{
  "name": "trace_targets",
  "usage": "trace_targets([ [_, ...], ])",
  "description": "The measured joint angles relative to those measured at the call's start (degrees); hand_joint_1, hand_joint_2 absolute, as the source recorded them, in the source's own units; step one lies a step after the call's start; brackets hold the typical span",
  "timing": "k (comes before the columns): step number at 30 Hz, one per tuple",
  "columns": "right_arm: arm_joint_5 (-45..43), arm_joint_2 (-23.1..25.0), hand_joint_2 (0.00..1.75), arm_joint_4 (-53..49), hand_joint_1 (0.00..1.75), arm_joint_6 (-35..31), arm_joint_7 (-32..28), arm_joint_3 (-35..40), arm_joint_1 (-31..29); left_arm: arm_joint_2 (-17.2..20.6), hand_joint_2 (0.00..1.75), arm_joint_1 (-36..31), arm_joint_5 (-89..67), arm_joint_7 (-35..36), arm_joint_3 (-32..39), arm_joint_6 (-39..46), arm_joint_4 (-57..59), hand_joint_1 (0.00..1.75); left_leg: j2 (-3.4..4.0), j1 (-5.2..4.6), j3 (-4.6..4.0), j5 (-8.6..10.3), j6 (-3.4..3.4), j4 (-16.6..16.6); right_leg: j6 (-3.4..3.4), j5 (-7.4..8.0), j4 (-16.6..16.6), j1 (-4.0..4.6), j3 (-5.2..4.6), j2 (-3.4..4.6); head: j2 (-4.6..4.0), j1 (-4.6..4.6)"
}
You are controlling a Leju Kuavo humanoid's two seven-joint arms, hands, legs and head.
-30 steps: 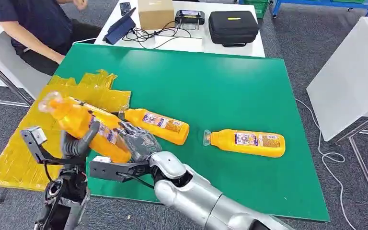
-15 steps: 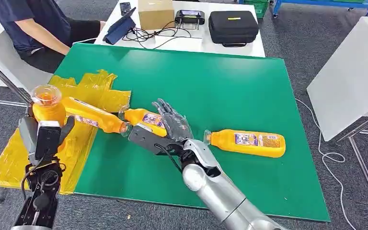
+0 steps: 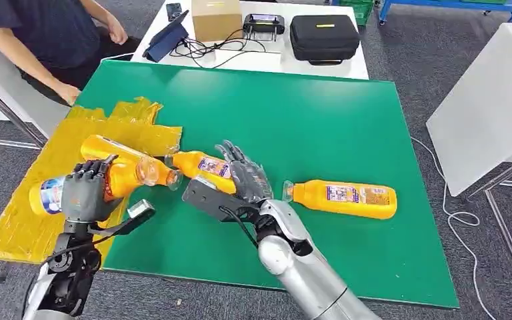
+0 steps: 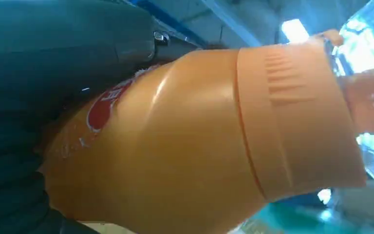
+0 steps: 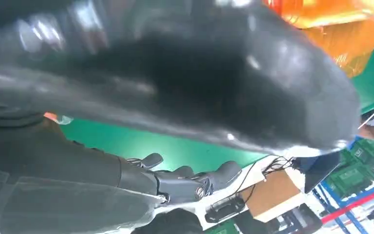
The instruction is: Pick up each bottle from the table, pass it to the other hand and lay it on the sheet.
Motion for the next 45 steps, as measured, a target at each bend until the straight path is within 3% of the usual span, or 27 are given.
trace_targets([
  [5,0.7,-0.3,0.00,-1.6,0.00,1.9,0.0,0.0,1.1,0.3,1.75,-0.2,-3.6,6.2,-2.0,0.0,7.4,1.75,-0.01,0.01,0.00,0.00,0.00,0.0,0.00,0.00,0.0,0.01,0.00,0.01,0.00,0.00],
  [13,0.7,-0.5,0.00,-2.6,0.00,2.5,-0.2,0.0,1.4,0.7,1.75,-2.5,-5.4,8.5,-4.8,0.1,16.1,1.75,-0.02,0.01,0.01,0.00,0.00,0.0,0.00,0.00,0.0,0.00,0.05,0.00,0.02,0.00],
  [14,0.7,-0.5,0.00,-2.6,0.00,2.5,-0.2,0.0,1.4,0.8,1.75,-2.9,-5.4,8.7,-5.0,0.1,16.7,0.00,-0.02,0.00,0.01,0.00,0.00,0.0,0.00,0.00,0.0,0.00,0.06,-0.01,0.02,0.00],
  [19,0.7,-0.7,0.00,-2.8,0.00,2.5,-0.2,0.0,1.4,1.1,1.75,-4.2,-5.3,8.9,-5.5,0.1,19.2,0.00,-0.03,0.01,0.07,0.00,-0.01,0.0,0.00,0.00,0.0,0.01,0.11,-0.02,0.02,0.00],
  [20,0.7,-0.8,0.00,-2.8,0.00,2.5,-0.2,0.0,1.5,1.1,0.00,-4.5,-5.0,8.9,-5.6,0.1,19.9,0.00,-0.05,0.02,0.07,0.01,-0.01,0.0,0.00,0.00,0.0,0.01,0.12,-0.03,0.00,0.00],
  [33,1.4,-2.6,0.00,-5.6,0.00,3.0,0.5,-0.7,4.0,1.6,0.00,-7.8,-3.5,9.7,-8.1,0.1,25.4,0.00,-0.11,0.00,0.15,0.02,0.00,0.0,0.00,0.00,0.0,-0.01,0.23,-0.13,0.00,0.02],
  [38,1.9,-3.3,0.00,-6.3,0.00,3.5,1.0,-1.0,4.4,1.6,0.00,-6.7,1.7,5.5,-8.2,0.1,23.4,0.00,-0.07,-0.01,0.13,0.02,0.00,0.0,0.00,0.00,0.0,0.00,0.19,-0.07,0.00,0.00],
  [39,2.2,-3.4,1.75,-6.3,0.00,3.5,1.1,-1.1,4.4,1.6,0.00,-6.2,4.0,3.3,-7.5,0.1,22.0,0.00,-0.05,0.00,0.12,0.02,0.00,0.0,0.00,0.00,0.0,0.00,0.16,-0.06,0.00,-0.02],
  [42,3.8,-3.7,1.75,-6.1,0.00,3.6,1.5,-1.5,4.4,0.7,0.00,-5.3,15.8,-7.2,-3.0,0.1,17.5,0.00,-0.05,0.01,0.08,0.02,0.00,0.0,0.00,0.00,0.0,0.02,0.14,-0.08,0.02,0.00],
  [45,6.2,-3.5,1.75,-4.8,0.00,3.5,1.6,-1.9,3.8,0.2,0.00,-3.3,32.3,-11.5,-0.9,-0.2,12.1,0.00,0.05,0.03,0.08,0.00,-0.02,0.0,0.00,0.00,0.0,0.04,0.11,0.05,0.00,0.00],
])
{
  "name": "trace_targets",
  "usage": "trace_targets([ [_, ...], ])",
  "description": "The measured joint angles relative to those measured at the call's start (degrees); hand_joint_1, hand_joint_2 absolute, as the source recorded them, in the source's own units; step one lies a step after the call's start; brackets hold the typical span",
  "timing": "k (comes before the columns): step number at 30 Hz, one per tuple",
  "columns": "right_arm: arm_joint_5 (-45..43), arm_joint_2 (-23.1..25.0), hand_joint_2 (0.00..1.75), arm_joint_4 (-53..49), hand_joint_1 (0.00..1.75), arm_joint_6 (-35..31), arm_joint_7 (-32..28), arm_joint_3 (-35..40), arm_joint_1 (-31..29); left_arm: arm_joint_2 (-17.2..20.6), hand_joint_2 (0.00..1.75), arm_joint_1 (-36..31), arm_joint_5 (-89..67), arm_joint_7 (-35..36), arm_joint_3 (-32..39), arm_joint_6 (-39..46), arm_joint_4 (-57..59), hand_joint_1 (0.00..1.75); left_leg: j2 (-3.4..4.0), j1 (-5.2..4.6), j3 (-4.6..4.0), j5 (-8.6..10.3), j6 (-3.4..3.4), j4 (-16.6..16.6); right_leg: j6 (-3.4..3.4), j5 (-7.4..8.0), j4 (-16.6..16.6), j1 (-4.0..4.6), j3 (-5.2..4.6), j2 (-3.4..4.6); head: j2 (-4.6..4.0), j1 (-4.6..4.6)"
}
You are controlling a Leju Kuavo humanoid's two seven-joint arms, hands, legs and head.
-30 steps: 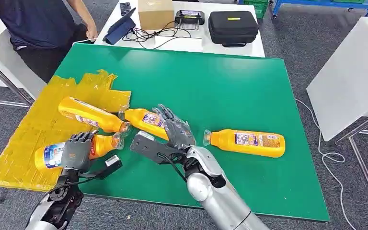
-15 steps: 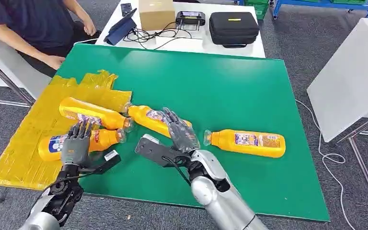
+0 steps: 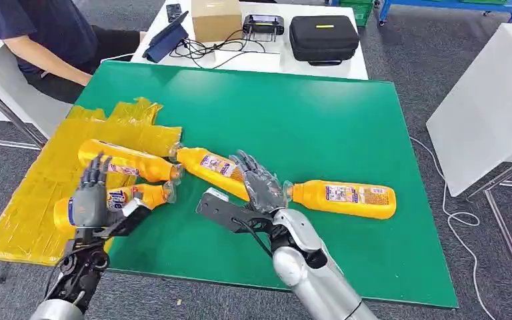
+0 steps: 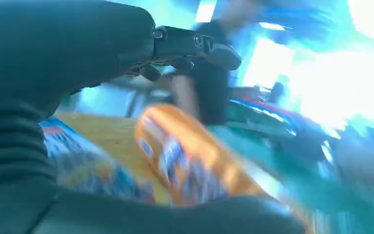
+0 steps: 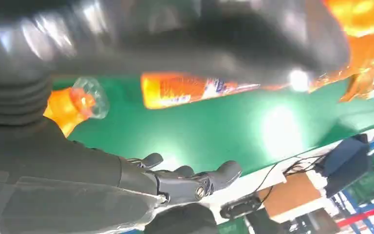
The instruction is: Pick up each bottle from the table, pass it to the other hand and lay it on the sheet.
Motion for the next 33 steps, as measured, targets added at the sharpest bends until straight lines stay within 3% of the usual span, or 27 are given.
trace_targets([
  [3,2.0,0.6,1.75,3.5,0.00,-0.1,0.0,-0.7,-1.5,-0.3,0.00,3.5,13.4,0.2,-0.1,-1.4,-10.3,0.00,0.05,0.00,-0.01,0.00,0.00,0.0,0.00,0.00,0.0,-0.01,-0.04,0.05,0.00,0.00],
  [13,5.8,2.8,1.75,14.9,0.00,-1.2,0.5,-1.5,-7.4,-1.5,0.00,7.1,27.5,-2.9,-3.0,-5.1,-29.1,0.00,-0.13,-0.02,-0.03,0.02,0.02,0.0,0.01,0.01,0.0,-0.04,0.00,-0.11,0.02,0.02],
  [24,7.8,7.2,1.75,35.5,0.00,-2.7,-0.2,-1.5,-17.3,-2.8,0.00,4.1,33.7,-5.9,-9.2,-4.9,-30.7,0.00,-0.09,-0.01,-0.03,0.08,0.06,0.0,0.05,0.06,0.0,-0.03,-0.01,-0.09,0.02,0.00],
  [33,3.7,8.6,1.75,43.3,0.00,-2.7,0.2,-0.7,-21.8,-3.0,0.00,2.6,35.8,-7.8,-11.7,-4.0,-30.4,0.00,-0.09,-0.02,-0.05,0.07,0.06,0.0,0.05,0.06,0.0,-0.04,-0.01,-0.09,0.00,0.00],
])
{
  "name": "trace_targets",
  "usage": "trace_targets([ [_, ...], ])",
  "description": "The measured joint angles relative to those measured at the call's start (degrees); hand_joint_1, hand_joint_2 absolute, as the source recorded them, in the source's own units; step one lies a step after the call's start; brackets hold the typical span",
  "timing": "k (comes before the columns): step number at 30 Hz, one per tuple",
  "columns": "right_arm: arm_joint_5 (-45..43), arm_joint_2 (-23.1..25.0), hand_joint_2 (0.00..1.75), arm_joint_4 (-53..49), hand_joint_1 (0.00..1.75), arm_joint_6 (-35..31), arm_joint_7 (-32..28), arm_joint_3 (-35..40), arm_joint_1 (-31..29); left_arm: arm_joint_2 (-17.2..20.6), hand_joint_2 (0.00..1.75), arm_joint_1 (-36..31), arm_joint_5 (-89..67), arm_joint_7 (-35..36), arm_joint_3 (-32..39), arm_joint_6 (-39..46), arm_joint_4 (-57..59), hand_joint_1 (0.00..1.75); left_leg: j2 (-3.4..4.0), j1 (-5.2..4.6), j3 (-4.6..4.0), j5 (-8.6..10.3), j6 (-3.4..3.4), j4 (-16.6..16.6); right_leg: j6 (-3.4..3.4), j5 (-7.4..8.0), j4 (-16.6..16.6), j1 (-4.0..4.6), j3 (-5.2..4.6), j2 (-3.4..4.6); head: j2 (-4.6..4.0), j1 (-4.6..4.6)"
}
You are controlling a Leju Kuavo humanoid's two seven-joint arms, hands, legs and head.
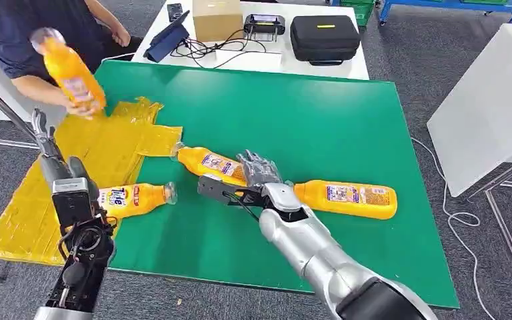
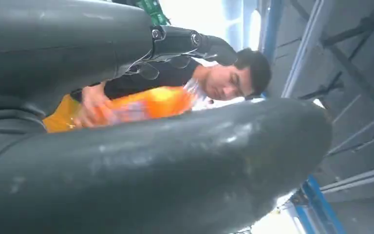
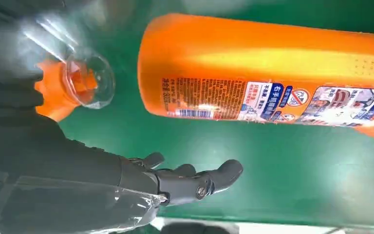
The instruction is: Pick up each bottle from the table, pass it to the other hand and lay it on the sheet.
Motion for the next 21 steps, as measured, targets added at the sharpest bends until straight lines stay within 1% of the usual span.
trace_targets([
  [8,-7.7,0.3,1.75,5.6,0.00,2.1,3.0,4.8,-2.9,0.2,0.00,0.0,4.4,-1.4,-3.7,1.7,-2.2,0.00,-0.01,0.00,0.00,0.00,0.00,0.0,0.00,0.00,0.0,0.00,0.01,-0.01,0.02,0.00],
  [13,-8.3,0.3,1.75,8.5,0.00,2.1,3.1,6.7,-3.2,0.6,0.00,0.0,5.2,-1.5,-5.4,2.3,-3.8,0.00,0.00,0.00,0.00,0.00,0.00,0.0,0.00,0.00,0.0,0.00,0.00,0.01,0.00,0.00],
  [21,-8.4,0.3,1.75,10.0,0.00,2.1,3.1,7.8,-3.9,1.0,0.00,0.0,5.6,-1.5,-6.4,2.3,-4.5,0.00,0.00,0.01,0.01,0.00,0.00,0.0,0.00,0.00,0.0,0.00,0.01,0.00,0.00,0.00],
])
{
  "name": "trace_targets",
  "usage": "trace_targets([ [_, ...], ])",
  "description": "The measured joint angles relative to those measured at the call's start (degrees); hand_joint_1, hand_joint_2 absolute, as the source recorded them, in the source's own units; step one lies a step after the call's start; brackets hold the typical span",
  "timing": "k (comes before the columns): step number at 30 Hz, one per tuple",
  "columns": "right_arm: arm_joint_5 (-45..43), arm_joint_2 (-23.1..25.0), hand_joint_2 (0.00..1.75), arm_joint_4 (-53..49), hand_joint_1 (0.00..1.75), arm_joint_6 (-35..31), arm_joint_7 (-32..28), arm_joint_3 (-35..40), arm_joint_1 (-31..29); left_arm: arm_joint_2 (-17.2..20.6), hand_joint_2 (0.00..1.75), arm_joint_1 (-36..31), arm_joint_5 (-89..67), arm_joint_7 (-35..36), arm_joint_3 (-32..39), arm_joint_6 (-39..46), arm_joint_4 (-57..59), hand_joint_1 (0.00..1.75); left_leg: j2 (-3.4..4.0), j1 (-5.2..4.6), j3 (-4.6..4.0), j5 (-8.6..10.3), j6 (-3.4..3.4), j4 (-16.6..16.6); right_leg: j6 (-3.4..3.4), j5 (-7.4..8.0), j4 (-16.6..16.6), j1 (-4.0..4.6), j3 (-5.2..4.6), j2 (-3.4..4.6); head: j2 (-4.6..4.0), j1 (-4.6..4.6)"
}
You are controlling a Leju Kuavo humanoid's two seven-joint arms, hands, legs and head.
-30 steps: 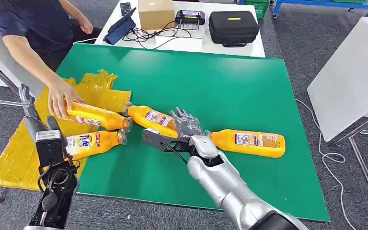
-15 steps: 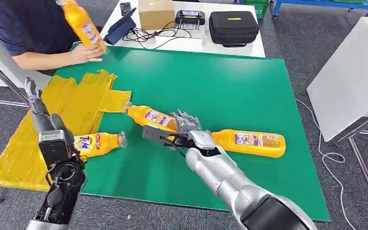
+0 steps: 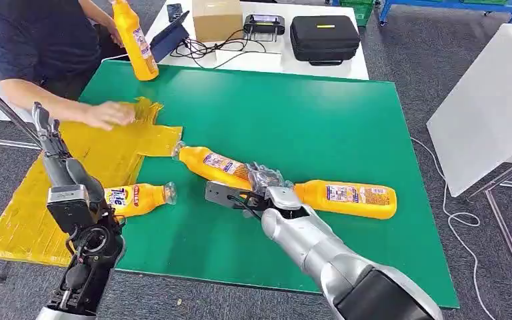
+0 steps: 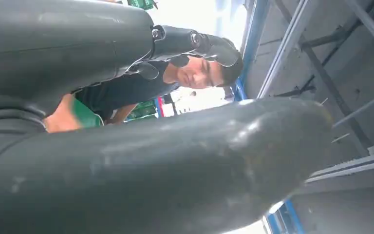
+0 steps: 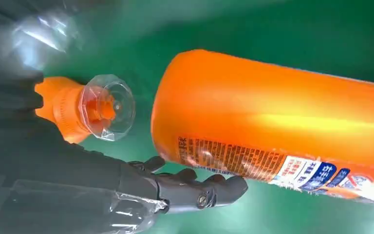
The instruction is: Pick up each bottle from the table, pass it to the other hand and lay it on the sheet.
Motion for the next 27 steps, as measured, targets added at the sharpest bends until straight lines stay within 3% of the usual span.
trace_targets([
  [7,-0.2,0.0,1.75,0.9,0.00,1.1,0.5,0.0,-0.3,0.1,0.00,0.0,0.2,0.0,-0.2,0.0,-0.8,0.00,0.00,-0.01,0.00,0.00,0.00,0.0,0.00,0.00,0.0,-0.01,0.01,0.00,0.02,0.00],
  [8,-0.2,0.0,1.75,1.2,1.47,1.4,0.7,0.0,-0.3,0.1,0.00,0.0,0.3,0.0,-0.5,0.0,-1.3,0.00,-0.01,-0.01,0.00,0.00,0.00,0.0,0.00,0.00,0.0,-0.01,0.01,-0.01,0.00,-0.02],
  [9,-0.1,0.0,1.75,1.6,1.75,1.6,1.0,0.0,-0.4,0.1,0.00,0.0,0.6,0.0,-0.8,0.0,-1.8,0.00,-0.01,-0.01,0.01,0.00,0.00,0.0,0.00,0.00,0.0,-0.01,0.01,-0.01,0.02,0.00],
  [27,1.5,-1.7,1.75,4.9,1.75,3.1,3.5,0.0,0.2,0.5,0.00,1.0,1.1,0.0,-3.0,-0.2,-9.5,0.00,0.01,0.00,0.13,0.00,0.00,0.0,0.00,0.00,0.0,0.00,0.12,0.01,0.02,-0.02],
])
